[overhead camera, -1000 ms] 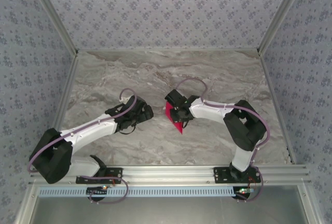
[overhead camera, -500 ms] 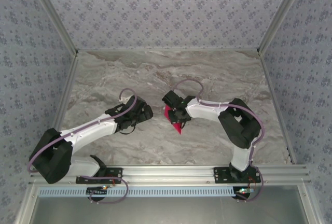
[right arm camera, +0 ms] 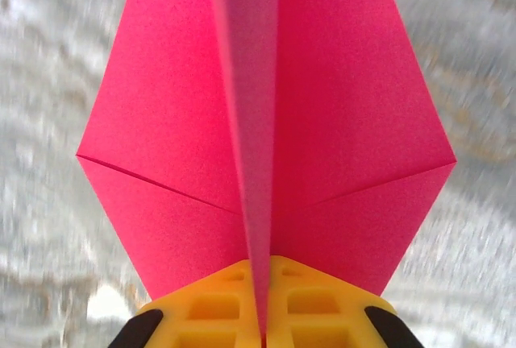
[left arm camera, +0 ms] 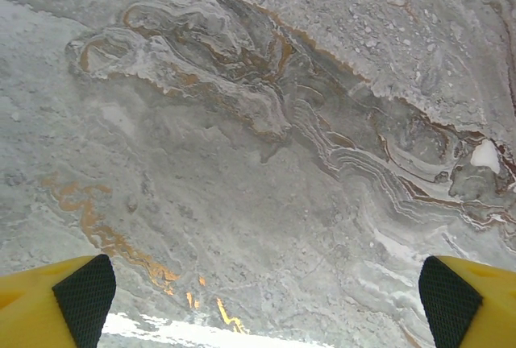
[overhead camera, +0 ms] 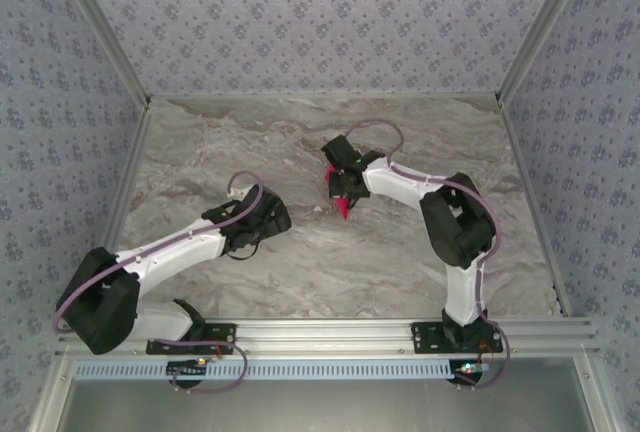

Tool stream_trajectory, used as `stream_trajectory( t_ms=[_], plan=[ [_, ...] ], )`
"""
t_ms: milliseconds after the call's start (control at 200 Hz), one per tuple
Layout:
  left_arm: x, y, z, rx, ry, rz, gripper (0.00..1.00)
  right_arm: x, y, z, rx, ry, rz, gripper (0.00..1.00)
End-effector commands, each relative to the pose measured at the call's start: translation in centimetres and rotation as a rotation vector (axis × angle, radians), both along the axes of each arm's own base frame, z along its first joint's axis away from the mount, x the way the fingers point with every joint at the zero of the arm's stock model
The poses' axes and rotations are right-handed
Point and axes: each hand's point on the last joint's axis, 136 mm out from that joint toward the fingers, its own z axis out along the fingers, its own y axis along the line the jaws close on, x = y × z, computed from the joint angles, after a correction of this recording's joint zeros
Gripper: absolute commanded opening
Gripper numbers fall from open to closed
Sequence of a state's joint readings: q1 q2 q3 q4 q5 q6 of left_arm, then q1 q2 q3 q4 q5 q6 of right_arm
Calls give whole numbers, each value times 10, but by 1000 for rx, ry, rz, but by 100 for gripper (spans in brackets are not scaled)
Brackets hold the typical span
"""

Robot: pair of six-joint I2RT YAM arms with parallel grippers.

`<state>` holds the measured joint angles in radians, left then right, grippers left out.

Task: Fold a paper plane with a square sheet of paper (pick it up from the middle)
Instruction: Move the paper plane to the center of the table.

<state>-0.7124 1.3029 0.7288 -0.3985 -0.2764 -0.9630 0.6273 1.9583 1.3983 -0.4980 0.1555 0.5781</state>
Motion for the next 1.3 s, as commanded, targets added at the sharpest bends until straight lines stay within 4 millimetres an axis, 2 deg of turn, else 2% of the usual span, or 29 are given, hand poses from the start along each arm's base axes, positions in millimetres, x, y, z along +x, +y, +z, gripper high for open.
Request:
stream_trajectory(
  t_ms=[0, 105, 225, 575, 655, 725, 819, 989, 1064, 1179, 1294],
  plan=[
    [2, 7, 14, 8, -22, 26, 99, 21, -13, -9, -49, 4, -13, 7],
    [1, 8, 12, 10, -18, 28, 99, 35, -19, -14, -63, 15, -20, 9],
    [-1, 10, 11, 9, -14, 32, 99, 40, -24, -24, -80, 38, -26, 11],
    [0, 13, 12, 24, -18, 42, 99, 31, -33, -57, -107, 115, -59, 13],
    [0, 15, 14, 38, -20, 46, 99, 29, -33, -61, -107, 124, -66, 13],
    [2, 17, 18, 51, -25, 49, 99, 31, -31, -54, -100, 120, -67, 15],
    [7, 22, 26, 68, -38, 55, 99, 37, -27, -25, -73, 82, -67, 23],
    [22, 44, 54, 133, -83, 110, 99, 44, -17, 57, 32, -32, -26, 44],
    [31, 56, 70, 165, -117, 130, 99, 43, -19, 90, 86, -80, -18, 52],
    [44, 78, 95, 219, -171, 157, 99, 41, -38, 130, 116, -157, -28, 63],
    [53, 105, 114, 293, -228, 190, 99, 40, -76, 161, 56, -287, -63, 80]
  ],
)
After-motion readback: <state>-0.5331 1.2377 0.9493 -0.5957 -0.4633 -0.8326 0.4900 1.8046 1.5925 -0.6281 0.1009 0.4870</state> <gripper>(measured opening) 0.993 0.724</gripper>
